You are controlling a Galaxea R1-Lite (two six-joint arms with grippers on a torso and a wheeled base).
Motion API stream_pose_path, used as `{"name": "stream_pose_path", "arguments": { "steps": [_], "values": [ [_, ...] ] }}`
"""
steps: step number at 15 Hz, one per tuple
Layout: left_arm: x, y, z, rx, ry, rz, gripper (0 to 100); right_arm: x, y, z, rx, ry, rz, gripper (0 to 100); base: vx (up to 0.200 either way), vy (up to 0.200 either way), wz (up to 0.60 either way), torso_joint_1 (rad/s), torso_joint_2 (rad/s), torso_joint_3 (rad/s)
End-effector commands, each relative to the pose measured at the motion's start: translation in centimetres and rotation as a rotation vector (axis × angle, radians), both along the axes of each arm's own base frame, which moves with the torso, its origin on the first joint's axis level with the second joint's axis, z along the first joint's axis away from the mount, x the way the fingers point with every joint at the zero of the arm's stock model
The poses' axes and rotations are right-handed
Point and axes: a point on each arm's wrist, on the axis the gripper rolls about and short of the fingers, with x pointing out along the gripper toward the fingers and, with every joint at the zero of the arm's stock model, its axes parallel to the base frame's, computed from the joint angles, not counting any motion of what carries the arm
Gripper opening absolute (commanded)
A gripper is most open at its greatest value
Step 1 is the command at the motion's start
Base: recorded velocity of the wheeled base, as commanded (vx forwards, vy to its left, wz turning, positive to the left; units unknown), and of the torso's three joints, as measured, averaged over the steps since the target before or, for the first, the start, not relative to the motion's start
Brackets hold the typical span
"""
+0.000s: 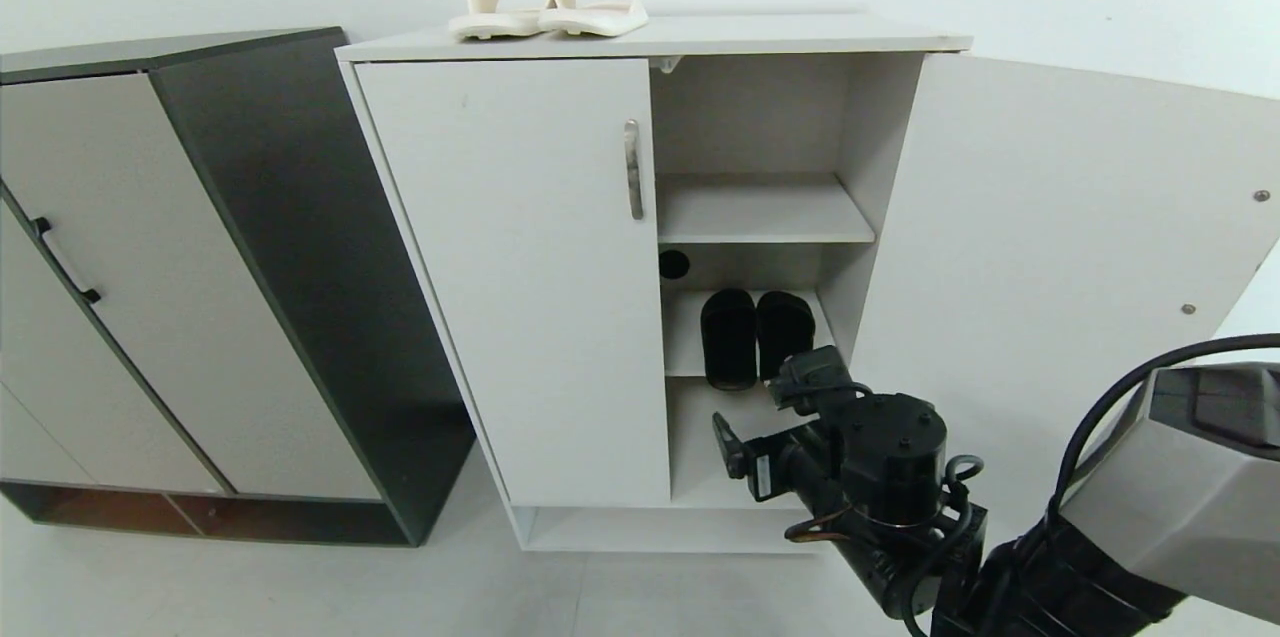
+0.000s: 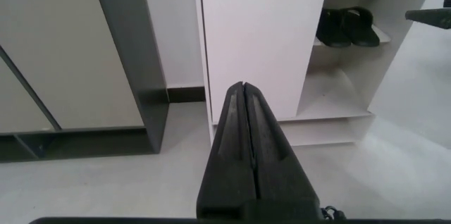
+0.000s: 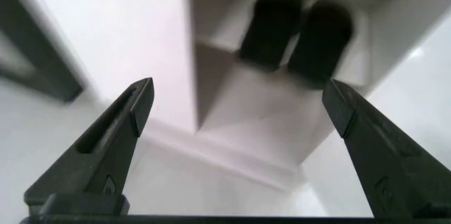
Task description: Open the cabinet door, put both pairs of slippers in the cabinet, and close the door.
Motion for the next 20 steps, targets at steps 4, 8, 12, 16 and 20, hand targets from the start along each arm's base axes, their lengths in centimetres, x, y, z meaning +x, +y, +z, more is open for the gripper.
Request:
{"name": "stream_pose_path", "arguments": {
  "steps": [4, 8, 12, 16, 20],
  "values": [
    [0.01, 0.00, 0.00, 0.000, 0.001, 0.000, 0, -0.95, -0.33, -0.07, -0.013, 0.013, 0.025, 100, 0.000, 0.100, 0.00, 0.001, 0.00, 0.002],
    [0.01, 0.00, 0.00, 0.000, 0.001, 0.001, 0, -1.01, -0.34, -0.12, -0.011, 0.014, 0.043, 100, 0.000, 0.200, 0.00, 0.001, 0.00, 0.002],
    [0.01, 0.00, 0.00, 0.000, 0.001, 0.000, 0, -0.51, -0.42, 0.22, 0.001, 0.003, 0.032, 100, 0.000, 0.200, 0.00, 0.001, 0.00, 0.004],
    [0.01, 0.00, 0.00, 0.000, 0.001, 0.000, 0, -0.25, -0.68, 0.24, 0.012, -0.001, 0.050, 100, 0.000, 0.200, 0.00, -0.001, 0.00, 0.002],
    [0.01, 0.00, 0.02, 0.003, -0.001, 0.000, 0, -0.46, -0.95, 0.22, -0.006, -0.018, 0.056, 100, 0.000, 0.150, 0.00, 0.002, 0.00, 0.003]
  ]
}}
